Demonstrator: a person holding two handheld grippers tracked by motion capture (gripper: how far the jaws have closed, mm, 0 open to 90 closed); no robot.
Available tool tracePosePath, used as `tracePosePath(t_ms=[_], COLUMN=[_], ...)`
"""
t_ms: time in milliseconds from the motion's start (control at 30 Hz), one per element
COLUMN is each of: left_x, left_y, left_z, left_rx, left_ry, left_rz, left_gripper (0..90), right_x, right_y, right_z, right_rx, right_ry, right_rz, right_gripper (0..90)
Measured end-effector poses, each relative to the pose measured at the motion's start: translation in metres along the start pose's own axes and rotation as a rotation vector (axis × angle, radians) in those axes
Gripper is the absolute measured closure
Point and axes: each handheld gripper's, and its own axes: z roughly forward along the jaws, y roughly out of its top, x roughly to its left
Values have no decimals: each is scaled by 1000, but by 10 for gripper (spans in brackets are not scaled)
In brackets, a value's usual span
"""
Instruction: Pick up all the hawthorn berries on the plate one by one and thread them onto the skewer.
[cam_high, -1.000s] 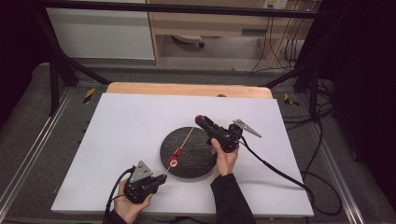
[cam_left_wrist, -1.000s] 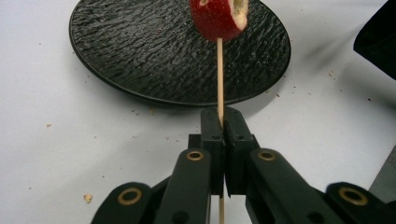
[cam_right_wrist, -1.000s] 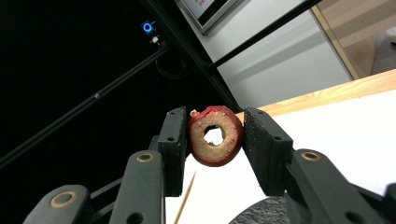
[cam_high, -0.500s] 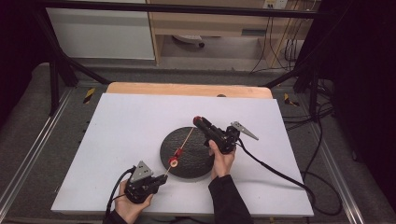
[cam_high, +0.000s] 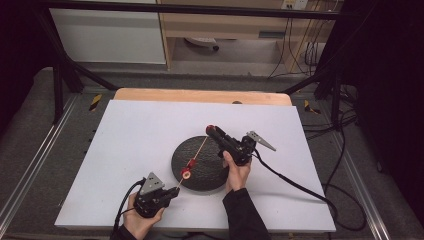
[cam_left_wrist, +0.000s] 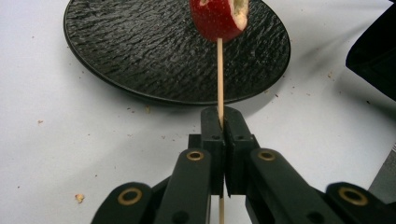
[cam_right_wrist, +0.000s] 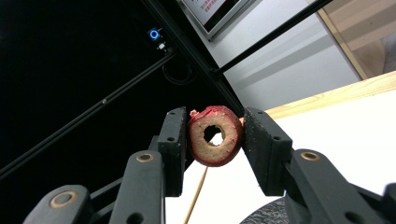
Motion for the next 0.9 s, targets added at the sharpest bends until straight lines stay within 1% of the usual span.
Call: tracePosePath(t_ms=[233,467,567,767,900], left_x=[0,0,0,-2,-4], left_y=[0,0,1,0,1], left_z=[0,1,1,4,3], left_rx=[0,0,-4,-2,-22], left_ry=[2,2,-1,-4,-1], left_rz=[2,-2,-15,-26,-34], left_gripper=[884,884,884,884,884], right_x=[-1,-1,0,2,2], right_y=[0,-2,-4,-12,-15], right_z=[1,1,0,-1,-1], right_rx=[9,15,19,23,30], right_ry=[-8,-4,-2,6,6], right_rz=[-5,-5,2,6,10], right_gripper=[611,611,612,612,613])
